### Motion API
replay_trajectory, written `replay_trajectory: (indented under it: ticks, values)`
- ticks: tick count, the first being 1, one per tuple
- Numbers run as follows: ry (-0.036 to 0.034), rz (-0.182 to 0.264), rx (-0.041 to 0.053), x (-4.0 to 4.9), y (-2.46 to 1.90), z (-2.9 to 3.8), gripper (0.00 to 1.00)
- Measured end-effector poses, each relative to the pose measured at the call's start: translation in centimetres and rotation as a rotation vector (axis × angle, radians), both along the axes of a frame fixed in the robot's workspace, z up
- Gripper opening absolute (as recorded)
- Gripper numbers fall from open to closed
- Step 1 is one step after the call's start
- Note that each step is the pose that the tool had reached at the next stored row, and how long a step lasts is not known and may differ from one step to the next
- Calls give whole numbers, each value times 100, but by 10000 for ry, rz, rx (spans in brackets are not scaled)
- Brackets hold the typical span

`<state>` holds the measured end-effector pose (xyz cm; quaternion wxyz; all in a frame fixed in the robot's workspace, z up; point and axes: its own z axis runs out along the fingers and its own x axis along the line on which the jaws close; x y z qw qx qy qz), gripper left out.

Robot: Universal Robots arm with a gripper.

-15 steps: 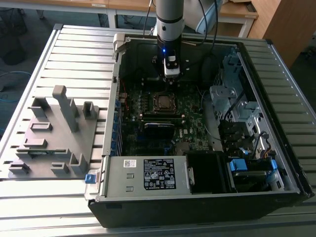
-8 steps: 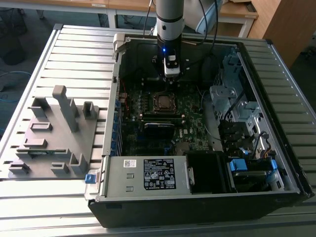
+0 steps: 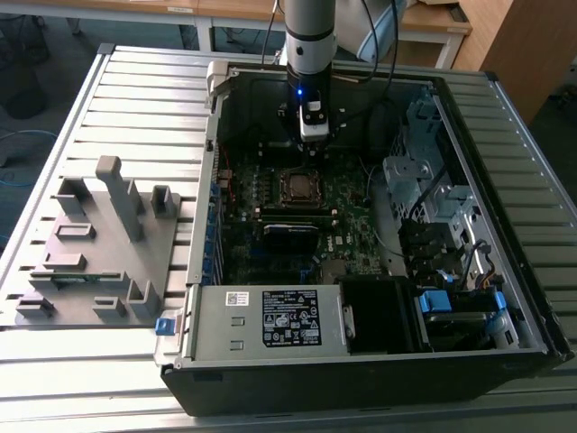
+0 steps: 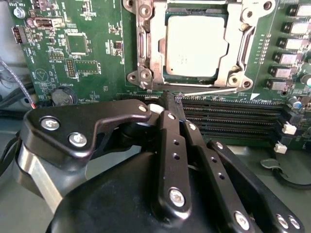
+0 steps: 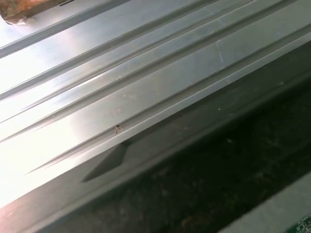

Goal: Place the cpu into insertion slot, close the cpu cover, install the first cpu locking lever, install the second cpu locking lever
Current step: 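Install the first cpu locking lever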

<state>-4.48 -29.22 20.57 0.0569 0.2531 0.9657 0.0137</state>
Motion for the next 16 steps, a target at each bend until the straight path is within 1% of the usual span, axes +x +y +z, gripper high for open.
replay_trajectory:
  ticks: [12, 16]
  values:
    - [-1, 0, -507, 1, 8, -62, 10]
    - [4, 0, -642, 0, 12, -84, 10]
